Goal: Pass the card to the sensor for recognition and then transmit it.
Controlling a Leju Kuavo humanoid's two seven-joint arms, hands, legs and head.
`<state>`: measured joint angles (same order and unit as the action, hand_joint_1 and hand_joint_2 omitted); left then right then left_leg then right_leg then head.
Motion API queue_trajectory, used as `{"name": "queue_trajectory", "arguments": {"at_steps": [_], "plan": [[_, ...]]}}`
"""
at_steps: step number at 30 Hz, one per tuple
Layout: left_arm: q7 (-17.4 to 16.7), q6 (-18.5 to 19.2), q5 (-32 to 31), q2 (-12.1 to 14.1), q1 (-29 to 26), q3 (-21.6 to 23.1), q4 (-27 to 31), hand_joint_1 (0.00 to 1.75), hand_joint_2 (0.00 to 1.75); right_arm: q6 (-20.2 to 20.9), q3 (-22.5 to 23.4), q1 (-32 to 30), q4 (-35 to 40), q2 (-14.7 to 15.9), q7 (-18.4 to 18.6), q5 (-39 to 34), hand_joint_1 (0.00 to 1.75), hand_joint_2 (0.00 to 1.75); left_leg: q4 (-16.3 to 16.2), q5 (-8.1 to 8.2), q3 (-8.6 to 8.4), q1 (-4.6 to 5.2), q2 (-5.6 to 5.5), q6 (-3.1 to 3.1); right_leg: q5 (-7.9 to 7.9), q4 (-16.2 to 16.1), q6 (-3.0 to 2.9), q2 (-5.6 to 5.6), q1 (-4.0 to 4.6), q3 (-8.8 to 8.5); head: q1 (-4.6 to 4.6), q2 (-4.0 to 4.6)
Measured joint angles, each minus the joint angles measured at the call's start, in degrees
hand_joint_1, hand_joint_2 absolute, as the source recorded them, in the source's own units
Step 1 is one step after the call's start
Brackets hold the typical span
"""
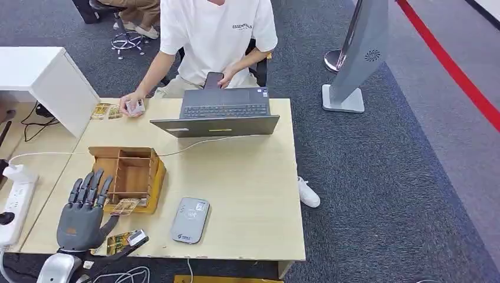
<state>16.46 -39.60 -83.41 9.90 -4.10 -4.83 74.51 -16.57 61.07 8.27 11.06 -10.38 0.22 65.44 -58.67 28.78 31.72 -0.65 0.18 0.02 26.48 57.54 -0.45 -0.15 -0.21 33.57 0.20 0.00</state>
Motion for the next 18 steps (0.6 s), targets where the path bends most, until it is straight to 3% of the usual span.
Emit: {"name": "queue_trajectory", "arguments": {"at_steps": [18], "plan": [[-0.1,0.0,0.1,0.1,0.0,1.8,-1.2,0.00,1.75,0.0,-0.6,0.0,0.0,0.0,0.1,-0.2,0.00,1.75,0.0,0.00,0.00,0.00,0.00,0.00,0.00,0.0,0.00,0.00,0.00,0.00,0.00,0.00]]}}
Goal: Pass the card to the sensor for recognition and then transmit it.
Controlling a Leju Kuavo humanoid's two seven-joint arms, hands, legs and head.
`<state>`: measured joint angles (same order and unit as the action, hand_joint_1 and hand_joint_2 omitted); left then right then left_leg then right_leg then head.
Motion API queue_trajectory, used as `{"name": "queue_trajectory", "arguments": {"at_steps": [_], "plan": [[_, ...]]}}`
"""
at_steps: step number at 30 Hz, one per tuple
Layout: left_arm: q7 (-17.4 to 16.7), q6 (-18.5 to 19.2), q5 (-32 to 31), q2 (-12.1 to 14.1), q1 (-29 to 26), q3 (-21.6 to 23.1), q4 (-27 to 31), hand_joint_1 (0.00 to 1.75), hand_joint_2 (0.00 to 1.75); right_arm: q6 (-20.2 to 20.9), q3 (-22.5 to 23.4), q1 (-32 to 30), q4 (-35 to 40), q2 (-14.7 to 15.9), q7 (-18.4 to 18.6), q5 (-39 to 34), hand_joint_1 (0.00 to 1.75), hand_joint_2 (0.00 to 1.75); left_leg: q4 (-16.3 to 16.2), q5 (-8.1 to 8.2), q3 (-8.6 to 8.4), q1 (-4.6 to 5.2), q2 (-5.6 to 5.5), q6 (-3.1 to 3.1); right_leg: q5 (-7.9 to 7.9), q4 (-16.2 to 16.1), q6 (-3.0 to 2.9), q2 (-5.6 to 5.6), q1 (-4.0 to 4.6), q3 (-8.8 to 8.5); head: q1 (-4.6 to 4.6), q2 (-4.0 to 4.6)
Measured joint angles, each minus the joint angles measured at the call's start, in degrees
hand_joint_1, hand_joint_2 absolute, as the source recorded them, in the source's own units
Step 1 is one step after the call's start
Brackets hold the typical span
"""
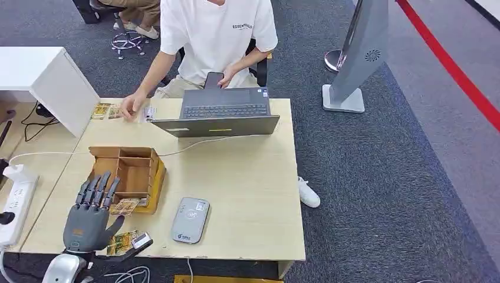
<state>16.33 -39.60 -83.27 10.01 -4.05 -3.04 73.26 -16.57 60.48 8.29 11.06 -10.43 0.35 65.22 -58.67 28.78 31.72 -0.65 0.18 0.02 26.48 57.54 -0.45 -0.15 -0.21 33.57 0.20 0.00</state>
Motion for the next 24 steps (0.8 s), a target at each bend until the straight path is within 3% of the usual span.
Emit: {"name": "queue_trajectory", "arguments": {"at_steps": [1,2,9,24], "plan": [[0.0,0.0,0.0,0.0,0.0,0.2,-0.1,0.07,1.75,0.0,0.0,0.0,0.0,0.0,0.0,0.0,0.00,1.75,0.0,0.00,0.00,0.00,0.00,0.00,0.00,0.0,0.00,0.00,0.00,0.00,0.00,0.00],[-0.1,0.0,0.1,0.0,0.0,0.3,-0.2,1.75,1.75,0.0,0.0,0.0,0.0,0.0,0.0,0.0,0.00,1.75,0.0,0.00,0.00,0.00,0.00,0.00,0.00,0.0,0.00,0.00,0.00,0.00,0.00,0.00],[-1.1,0.0,4.6,0.6,1.1,2.0,-2.6,1.75,1.75,0.0,0.0,0.0,0.0,0.0,-0.2,-0.5,0.00,1.75,0.0,0.00,0.01,0.00,-0.01,0.00,0.00,0.0,0.00,0.02,0.00,-0.01,0.00,0.00],[-2.2,-0.1,6.8,1.9,2.2,4.5,-5.7,1.75,1.75,0.0,0.0,0.0,0.0,0.0,-0.3,-0.6,0.00,1.75,0.0,0.00,-0.01,0.00,0.02,0.00,0.00,0.0,0.00,-0.03,0.00,0.00,0.02,0.00]]}}
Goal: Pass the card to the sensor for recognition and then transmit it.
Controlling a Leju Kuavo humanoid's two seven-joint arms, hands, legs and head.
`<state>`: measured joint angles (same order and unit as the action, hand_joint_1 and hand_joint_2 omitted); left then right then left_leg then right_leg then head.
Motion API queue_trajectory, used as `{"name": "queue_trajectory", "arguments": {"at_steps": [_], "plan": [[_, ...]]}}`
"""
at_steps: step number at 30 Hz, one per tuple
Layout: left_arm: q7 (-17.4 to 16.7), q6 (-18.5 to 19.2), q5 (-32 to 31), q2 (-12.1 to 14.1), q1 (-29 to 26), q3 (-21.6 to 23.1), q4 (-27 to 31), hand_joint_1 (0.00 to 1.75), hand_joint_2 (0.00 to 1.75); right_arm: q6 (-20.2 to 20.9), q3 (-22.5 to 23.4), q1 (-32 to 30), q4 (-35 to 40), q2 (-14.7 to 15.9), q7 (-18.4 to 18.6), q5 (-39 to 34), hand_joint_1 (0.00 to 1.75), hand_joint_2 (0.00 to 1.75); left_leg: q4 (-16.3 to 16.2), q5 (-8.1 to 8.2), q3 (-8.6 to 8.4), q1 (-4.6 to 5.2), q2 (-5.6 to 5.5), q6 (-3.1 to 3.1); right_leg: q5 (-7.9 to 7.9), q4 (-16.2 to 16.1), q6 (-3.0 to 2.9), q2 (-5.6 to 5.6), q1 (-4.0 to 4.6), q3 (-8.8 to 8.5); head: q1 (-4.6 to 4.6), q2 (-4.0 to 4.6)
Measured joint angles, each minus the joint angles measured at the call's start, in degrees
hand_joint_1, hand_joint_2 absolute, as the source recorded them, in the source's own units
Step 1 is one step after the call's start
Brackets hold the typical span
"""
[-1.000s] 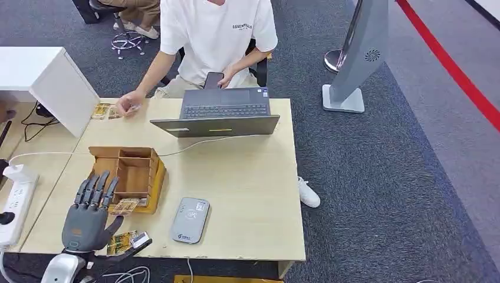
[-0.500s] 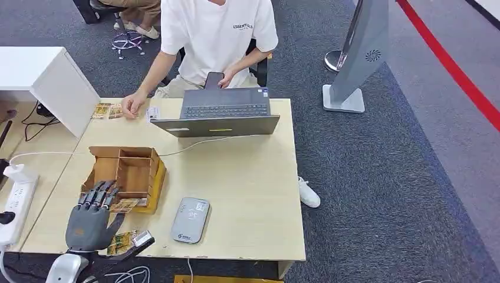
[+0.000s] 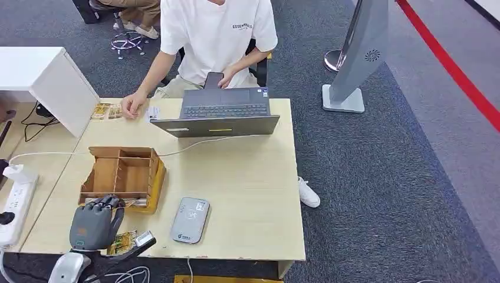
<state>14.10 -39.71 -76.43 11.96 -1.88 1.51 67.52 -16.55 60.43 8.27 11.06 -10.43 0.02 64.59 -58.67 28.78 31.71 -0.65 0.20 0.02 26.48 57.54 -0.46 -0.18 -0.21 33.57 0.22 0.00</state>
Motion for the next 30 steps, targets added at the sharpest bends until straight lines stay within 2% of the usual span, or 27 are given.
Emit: {"name": "queue_trajectory", "arguments": {"at_steps": [6,10,15,20,24,28,30], "plan": [[-0.8,0.0,-0.5,0.0,0.1,0.4,0.0,1.75,1.75,-0.1,0.0,0.0,0.0,0.0,0.0,-0.2,0.00,1.75,0.0,-0.01,-0.01,0.00,0.00,0.00,0.00,0.0,0.00,0.00,0.00,0.00,-0.02,0.00],[-1.1,0.0,-0.8,0.0,-0.1,0.9,2.6,1.75,1.75,-0.2,0.0,0.0,0.0,0.0,0.0,-0.4,0.00,1.75,0.0,-0.01,0.00,0.00,-0.01,0.00,0.00,0.0,0.00,0.00,0.00,0.00,-0.04,0.00],[-3.8,0.8,-1.4,0.1,-0.8,3.8,11.0,1.75,1.75,-0.2,0.0,-0.3,0.0,0.0,0.0,-1.5,0.00,1.75,0.0,-0.01,0.01,0.00,-0.03,0.00,0.00,0.0,0.00,0.04,0.00,0.01,-0.07,0.00],[-8.0,10.0,-2.6,1.6,1.3,9.1,21.6,1.75,1.75,0.7,0.2,-0.9,0.0,0.3,-0.8,-2.2,0.00,1.75,0.0,-0.01,0.02,0.01,-0.05,-0.01,-0.01,0.0,0.01,0.07,0.00,0.00,-0.07,0.00],[-8.9,16.4,-0.9,3.0,4.5,13.9,26.8,1.75,1.75,1.0,0.8,-1.5,0.0,0.6,-1.3,-3.6,0.00,1.75,0.0,-0.02,-0.01,0.00,-0.03,0.00,-0.03,0.0,-0.02,0.04,0.00,0.02,-0.02,0.00],[-12.8,26.1,3.7,3.9,12.6,19.7,31.0,1.75,1.75,1.3,1.6,-1.9,0.0,0.8,-1.8,-4.3,0.00,1.75,0.0,-0.16,0.07,0.00,-0.16,-0.04,-0.07,0.0,-0.01,0.16,0.01,0.03,0.00,0.00],[-15.4,28.2,4.5,3.9,18.0,21.6,31.4,1.75,1.75,1.6,1.6,-1.9,0.0,0.9,-1.7,-3.8,0.00,1.75,0.0,-0.18,0.06,0.00,-0.13,-0.01,-0.17,0.0,-0.12,0.15,0.01,0.02,-0.04,0.00]]}}
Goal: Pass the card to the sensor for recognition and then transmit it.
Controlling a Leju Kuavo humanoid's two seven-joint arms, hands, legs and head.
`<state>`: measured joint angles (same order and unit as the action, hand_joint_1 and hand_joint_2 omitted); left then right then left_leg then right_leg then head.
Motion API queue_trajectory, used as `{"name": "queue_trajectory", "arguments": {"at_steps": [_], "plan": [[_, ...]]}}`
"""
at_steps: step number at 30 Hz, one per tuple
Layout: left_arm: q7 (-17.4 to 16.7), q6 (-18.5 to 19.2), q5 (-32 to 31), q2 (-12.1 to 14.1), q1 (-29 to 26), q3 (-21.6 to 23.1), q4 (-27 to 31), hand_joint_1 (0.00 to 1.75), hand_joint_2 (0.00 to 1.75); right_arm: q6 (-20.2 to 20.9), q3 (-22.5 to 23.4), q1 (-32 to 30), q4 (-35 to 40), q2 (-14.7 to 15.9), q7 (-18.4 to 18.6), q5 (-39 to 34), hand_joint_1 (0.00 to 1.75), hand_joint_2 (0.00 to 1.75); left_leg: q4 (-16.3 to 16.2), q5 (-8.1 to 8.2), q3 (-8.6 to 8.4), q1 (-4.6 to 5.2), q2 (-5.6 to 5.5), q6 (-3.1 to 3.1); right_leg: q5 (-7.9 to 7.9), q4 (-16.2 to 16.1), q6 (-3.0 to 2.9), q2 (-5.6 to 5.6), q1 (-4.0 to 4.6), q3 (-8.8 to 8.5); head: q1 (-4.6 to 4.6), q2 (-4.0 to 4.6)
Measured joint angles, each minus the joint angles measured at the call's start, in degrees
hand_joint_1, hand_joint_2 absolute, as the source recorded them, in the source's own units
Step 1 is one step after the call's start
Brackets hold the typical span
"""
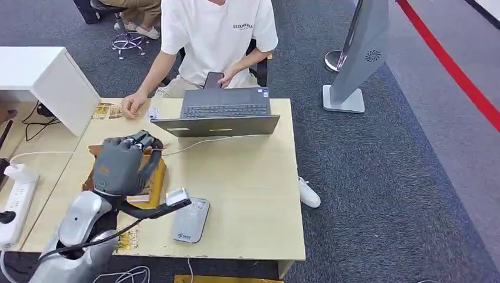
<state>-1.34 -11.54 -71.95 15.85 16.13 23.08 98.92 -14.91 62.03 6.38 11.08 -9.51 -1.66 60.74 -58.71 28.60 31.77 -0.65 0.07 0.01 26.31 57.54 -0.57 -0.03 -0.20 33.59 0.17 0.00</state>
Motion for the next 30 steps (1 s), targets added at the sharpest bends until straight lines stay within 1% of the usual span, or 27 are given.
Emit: {"name": "queue_trajectory", "arguments": {"at_steps": [2,3,6,9,11,12,14,18,22,27,28,30], "plan": [[-1.8,0.5,-1.7,-0.1,5.2,0.2,-1.1,1.75,1.75,0.3,0.0,0.1,0.0,0.0,0.4,1.1,0.00,1.75,0.0,-0.03,-0.01,0.00,0.05,0.04,-0.04,0.0,-0.02,-0.06,0.00,0.03,0.02,0.00],[-2.1,0.0,-2.8,-0.1,8.5,0.3,-3.3,1.75,1.75,0.3,-0.1,0.2,0.0,0.0,0.9,1.6,0.00,1.75,0.0,-0.10,0.00,0.00,0.01,0.01,-0.07,0.0,0.03,-0.03,0.00,0.02,0.00,0.00],[-1.3,-3.5,-5.6,-0.1,17.2,-0.2,-13.9,1.75,1.75,-0.2,-0.5,1.2,0.0,-0.2,2.2,2.6,0.00,1.75,0.0,-0.21,-0.02,0.00,0.05,0.11,-0.20,0.0,-0.02,-0.08,0.00,0.04,0.02,0.00],[-0.7,-4.2,-7.7,-0.3,24.2,-0.4,-25.8,1.75,1.75,-0.3,-0.6,1.9,0.0,-0.4,2.3,2.9,0.00,1.75,0.0,-0.30,-0.01,-0.01,0.07,0.11,-0.28,0.1,-0.09,-0.11,0.01,0.07,0.02,0.00],[-0.7,-4.3,-7.7,-0.5,27.5,-1.0,-32.9,1.75,1.75,-0.3,-0.6,2.1,0.0,-0.6,2.3,2.8,0.00,1.75,0.0,-0.31,-0.01,-0.01,0.11,0.11,-0.28,0.1,-0.09,-0.15,0.01,0.09,0.00,0.00],[-0.8,-4.3,-7.8,-0.7,28.7,-1.2,-35.2,1.75,1.75,-0.3,-0.6,2.1,0.0,-0.6,2.3,2.8,0.00,1.75,0.0,-0.32,-0.01,-0.01,0.11,0.10,-0.28,0.1,-0.09,-0.15,0.01,0.09,0.04,0.00],[-0.9,-4.6,-7.8,-1.2,30.8,-1.4,-40.5,1.75,1.75,-0.3,-0.6,2.2,0.0,-0.8,2.3,2.6,0.00,1.75,0.0,-0.32,0.01,-0.01,0.10,0.10,-0.28,0.1,-0.09,-0.14,0.01,0.09,0.02,0.00],[-0.9,-5.4,-7.8,-2.6,32.8,-1.9,-47.0,1.75,1.75,-0.2,-0.6,2.4,0.0,-1.0,2.3,2.1,0.00,1.75,0.0,-0.32,0.07,0.00,0.07,0.10,-0.28,0.1,-0.09,-0.13,0.01,0.12,0.04,0.00],[-0.9,-6.2,-8.3,-4.0,33.1,-1.9,-49.6,1.75,1.75,-0.2,-0.6,2.5,0.0,-1.2,2.3,1.9,0.00,1.75,0.0,-0.31,0.08,0.01,0.07,0.09,-0.28,0.1,-0.09,-0.12,0.00,0.12,0.02,0.00],[-0.9,-6.8,-8.3,-5.0,33.1,-1.9,-50.9,1.75,1.75,-0.2,-0.6,2.5,0.0,-1.3,2.2,1.9,0.00,1.75,0.0,-0.31,0.08,0.01,0.08,0.09,-0.28,0.1,-0.08,-0.12,0.00,0.14,0.02,0.00],[-0.8,-6.8,-8.3,-5.1,33.1,-1.9,-51.1,0.00,1.75,0.4,-0.6,2.5,0.0,-1.3,2.1,2.3,0.00,1.75,0.0,-0.31,0.07,0.00,0.08,0.09,-0.28,0.1,-0.09,-0.12,0.00,0.14,0.02,0.00],[-0.7,-6.3,-8.2,-5.3,33.1,-1.9,-51.4,0.00,1.75,1.3,-0.6,2.5,0.0,-1.3,1.8,2.5,0.00,1.75,0.0,-0.31,0.06,0.00,0.09,0.09,-0.28,0.1,-0.09,-0.13,0.00,0.15,0.04,0.00]]}}
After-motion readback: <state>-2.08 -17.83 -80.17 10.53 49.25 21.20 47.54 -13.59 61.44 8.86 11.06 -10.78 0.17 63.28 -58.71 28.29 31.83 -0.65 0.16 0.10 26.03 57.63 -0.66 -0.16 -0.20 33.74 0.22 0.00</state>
